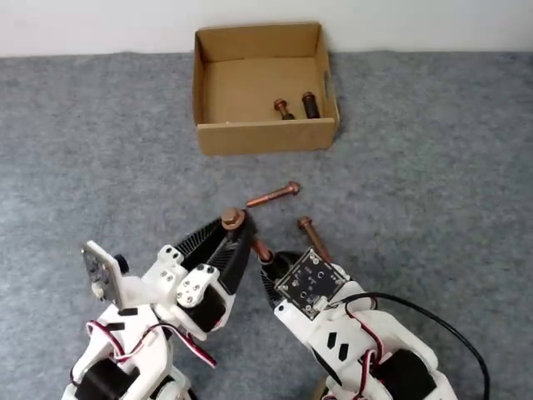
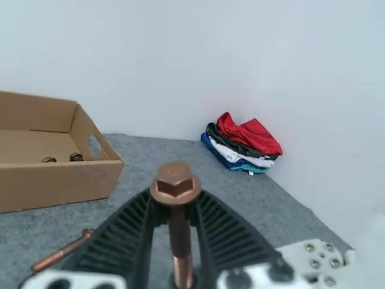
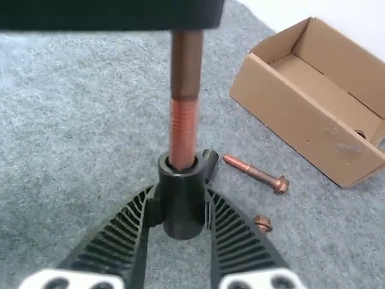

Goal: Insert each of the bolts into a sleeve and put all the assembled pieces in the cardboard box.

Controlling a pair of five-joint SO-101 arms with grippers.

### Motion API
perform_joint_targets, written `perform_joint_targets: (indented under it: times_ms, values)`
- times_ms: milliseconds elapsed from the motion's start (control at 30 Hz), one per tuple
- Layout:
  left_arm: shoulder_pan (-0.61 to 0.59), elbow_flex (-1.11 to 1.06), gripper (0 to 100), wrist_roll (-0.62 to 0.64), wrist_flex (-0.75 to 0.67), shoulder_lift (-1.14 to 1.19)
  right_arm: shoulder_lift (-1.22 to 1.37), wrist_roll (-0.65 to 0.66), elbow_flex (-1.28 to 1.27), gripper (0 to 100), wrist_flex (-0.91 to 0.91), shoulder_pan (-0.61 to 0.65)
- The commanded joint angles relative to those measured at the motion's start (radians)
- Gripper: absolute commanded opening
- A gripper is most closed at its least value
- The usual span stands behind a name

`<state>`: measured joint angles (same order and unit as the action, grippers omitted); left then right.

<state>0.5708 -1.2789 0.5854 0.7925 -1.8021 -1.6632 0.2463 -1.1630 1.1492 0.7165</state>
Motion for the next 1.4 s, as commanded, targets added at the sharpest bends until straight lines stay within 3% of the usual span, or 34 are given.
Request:
perform_joint_targets:
  times_ms: [0, 333, 667, 900, 1367]
  values:
    - [-0.015, 0.007, 0, -0.003, 0.002, -0.008, -0.010, 0.009, 0.011, 0.8, -0.039, 0.002]
    - [0.081, -0.044, 0, -0.006, 0.040, -0.008, -0.004, 0.009, 0.011, 0.8, -0.071, 0.002]
    - [0.120, -0.091, 1, -0.137, 0.152, -0.008, -0.008, 0.009, 0.011, 0.8, -0.070, 0.002]
    - [0.118, -0.113, 19, -0.166, 0.203, -0.008, -0.010, 0.009, 0.009, 0.8, -0.070, 0.002]
    - [0.092, -0.005, 20, -0.218, 0.213, -0.006, -0.010, 0.011, 0.009, 0.8, -0.067, 0.002]
